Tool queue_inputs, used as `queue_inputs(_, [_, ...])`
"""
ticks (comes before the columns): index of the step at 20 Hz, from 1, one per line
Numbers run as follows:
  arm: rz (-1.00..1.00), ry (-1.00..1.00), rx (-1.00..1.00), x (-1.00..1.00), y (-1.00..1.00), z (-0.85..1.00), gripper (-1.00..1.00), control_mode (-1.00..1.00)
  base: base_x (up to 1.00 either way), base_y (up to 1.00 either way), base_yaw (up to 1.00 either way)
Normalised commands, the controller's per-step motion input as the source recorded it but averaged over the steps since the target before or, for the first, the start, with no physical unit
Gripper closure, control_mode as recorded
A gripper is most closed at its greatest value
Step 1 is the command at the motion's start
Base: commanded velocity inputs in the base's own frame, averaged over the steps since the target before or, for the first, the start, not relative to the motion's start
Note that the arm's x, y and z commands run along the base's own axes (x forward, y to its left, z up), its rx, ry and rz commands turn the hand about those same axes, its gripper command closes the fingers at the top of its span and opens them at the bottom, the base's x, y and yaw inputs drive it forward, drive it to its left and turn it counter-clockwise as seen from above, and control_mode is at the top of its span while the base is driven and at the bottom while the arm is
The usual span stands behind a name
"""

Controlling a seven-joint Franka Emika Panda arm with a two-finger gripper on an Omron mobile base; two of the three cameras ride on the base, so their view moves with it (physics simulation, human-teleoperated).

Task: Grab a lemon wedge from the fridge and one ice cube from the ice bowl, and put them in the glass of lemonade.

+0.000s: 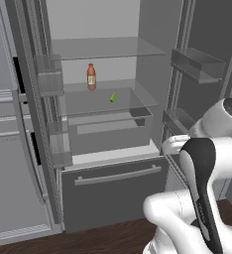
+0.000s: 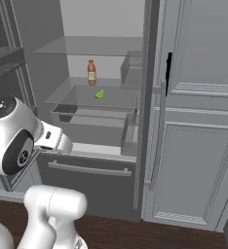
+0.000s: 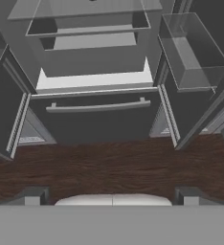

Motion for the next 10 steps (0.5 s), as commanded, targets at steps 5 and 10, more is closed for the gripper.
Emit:
queue_inputs(5, [0.00,-0.09,0.00,-0.32,0.00,0.06,-1.00,-1.00,0.00,0.00,0.00])
queue_inputs(10, [0.03,-0.19,-0.05,-0.21,0.02,0.46,-1.00,-1.00,0.00,0.00,0.00])
